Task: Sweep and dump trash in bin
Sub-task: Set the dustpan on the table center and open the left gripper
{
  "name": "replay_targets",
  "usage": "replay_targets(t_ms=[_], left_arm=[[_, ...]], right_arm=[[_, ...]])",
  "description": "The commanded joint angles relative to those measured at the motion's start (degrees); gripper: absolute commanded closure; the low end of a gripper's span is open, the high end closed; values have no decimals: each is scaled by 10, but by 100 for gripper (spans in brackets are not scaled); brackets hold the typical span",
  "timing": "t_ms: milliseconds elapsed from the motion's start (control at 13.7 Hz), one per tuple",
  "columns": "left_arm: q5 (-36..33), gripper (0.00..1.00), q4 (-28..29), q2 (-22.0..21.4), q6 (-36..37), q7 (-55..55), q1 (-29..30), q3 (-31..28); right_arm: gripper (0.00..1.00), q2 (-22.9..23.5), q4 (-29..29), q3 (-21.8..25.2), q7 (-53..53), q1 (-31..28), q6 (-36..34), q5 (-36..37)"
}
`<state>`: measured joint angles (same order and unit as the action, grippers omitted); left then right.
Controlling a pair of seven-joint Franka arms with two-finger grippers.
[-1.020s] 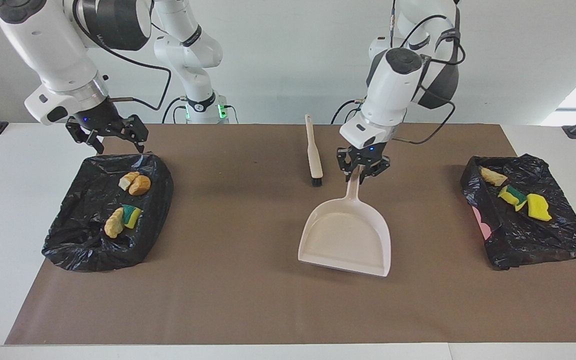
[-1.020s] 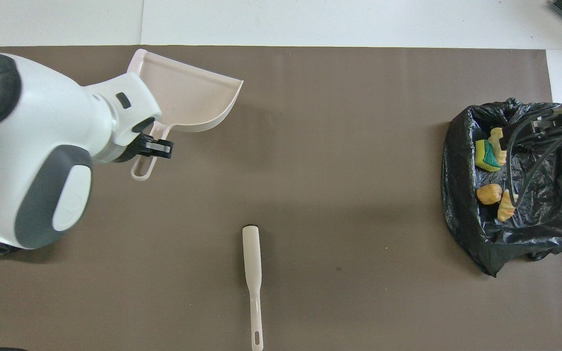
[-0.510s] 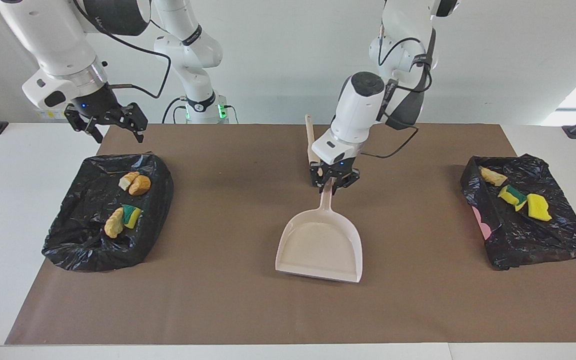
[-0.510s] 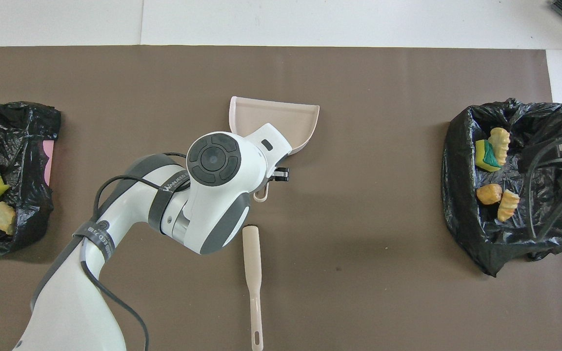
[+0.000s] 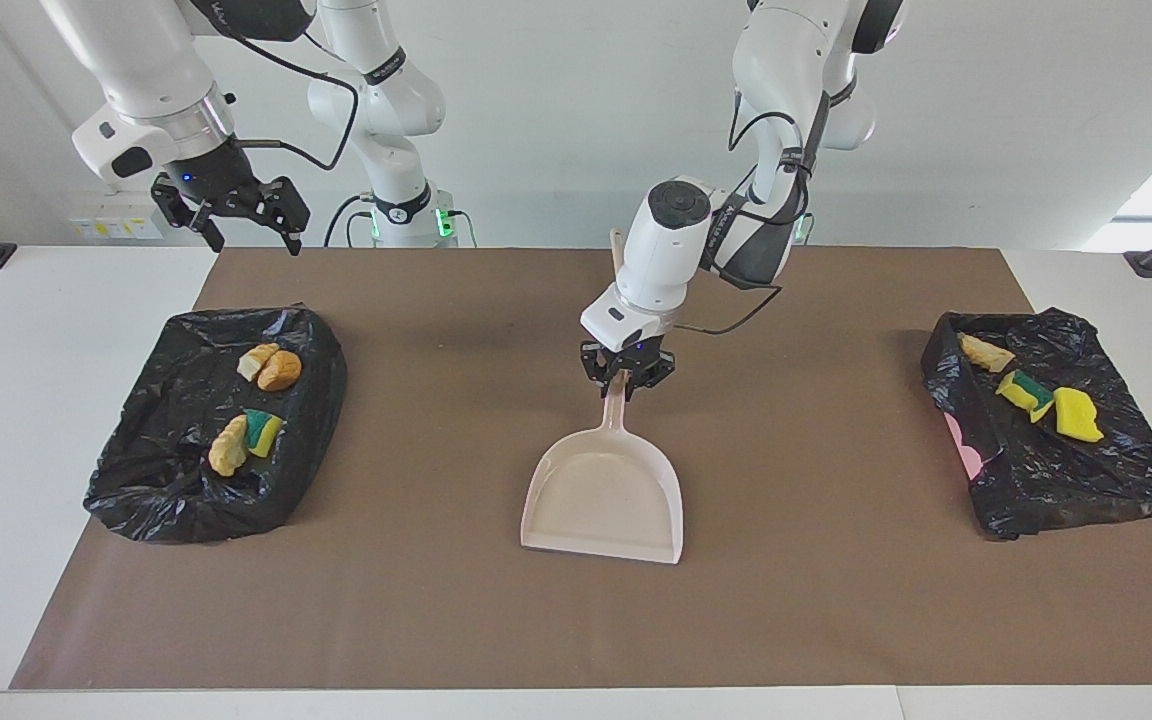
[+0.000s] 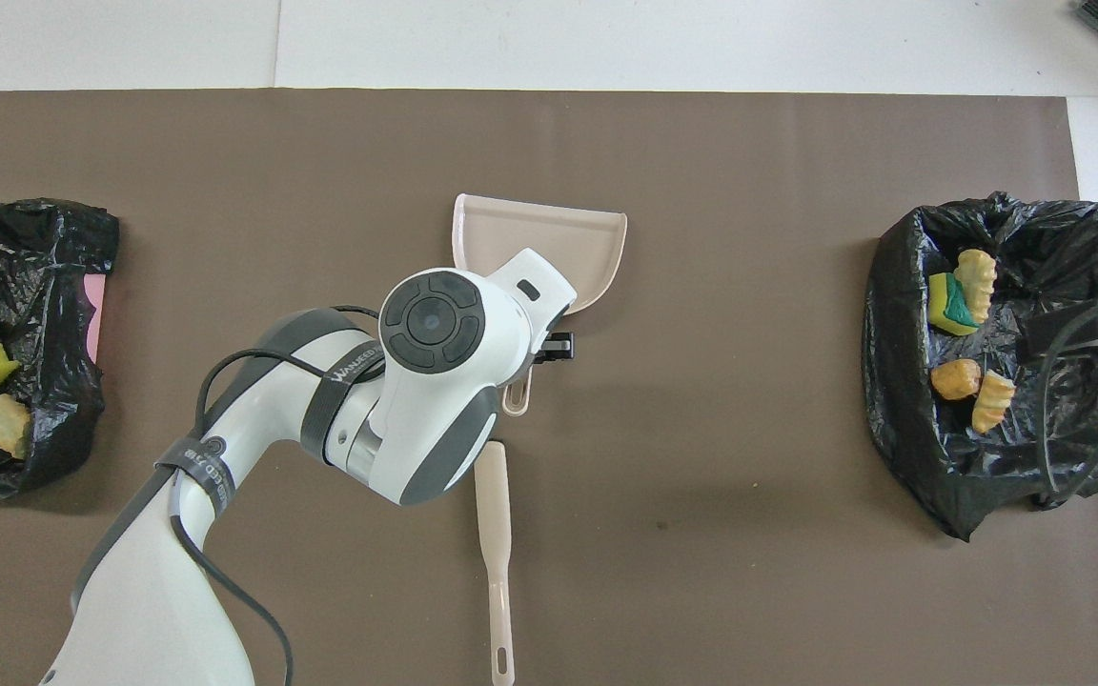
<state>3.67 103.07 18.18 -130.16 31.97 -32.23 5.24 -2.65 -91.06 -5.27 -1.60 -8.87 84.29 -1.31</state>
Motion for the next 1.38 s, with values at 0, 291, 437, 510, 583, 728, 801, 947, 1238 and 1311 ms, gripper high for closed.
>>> replay_targets(t_ms=[0, 291, 437, 510, 583, 728, 801, 947, 1238, 1311], left_arm=[[7, 0, 14, -28, 28, 8, 6, -21], [0, 0, 12, -49, 102, -9, 80, -24], [0, 0, 13, -66, 152, -78, 121, -24], [0, 0, 13, -75, 176, -108, 144, -24], [0, 0, 13, -84, 194, -139, 166, -24], [0, 0, 16, -109, 222, -209, 212, -24], [0, 0, 16, -120, 239, -241, 233, -24], [0, 0, 14, -138, 262, -294, 269, -25], [-8, 0, 7, -171, 284, -371, 326, -26], [-27, 0, -1, -177, 300, -387, 330, -25]], right_arm=[[0, -13, -16, -5, -2, -7, 9, -12], [0, -10, -12, -5, -1, -7, 13, -5], [0, -10, -12, -5, -6, -8, 13, -5], [0, -10, -12, -5, -6, -8, 13, -5], [0, -10, -12, -5, -6, -8, 14, -5], [0, -10, -13, -5, -3, -9, 25, -4], [0, -9, -13, -5, -1, -8, 35, -4], [0, -5, -10, -5, 0, -6, 34, -3], [0, 29, 41, -7, -5, -1, -5, -3], [0, 43, 59, -6, -6, 0, -16, -2]])
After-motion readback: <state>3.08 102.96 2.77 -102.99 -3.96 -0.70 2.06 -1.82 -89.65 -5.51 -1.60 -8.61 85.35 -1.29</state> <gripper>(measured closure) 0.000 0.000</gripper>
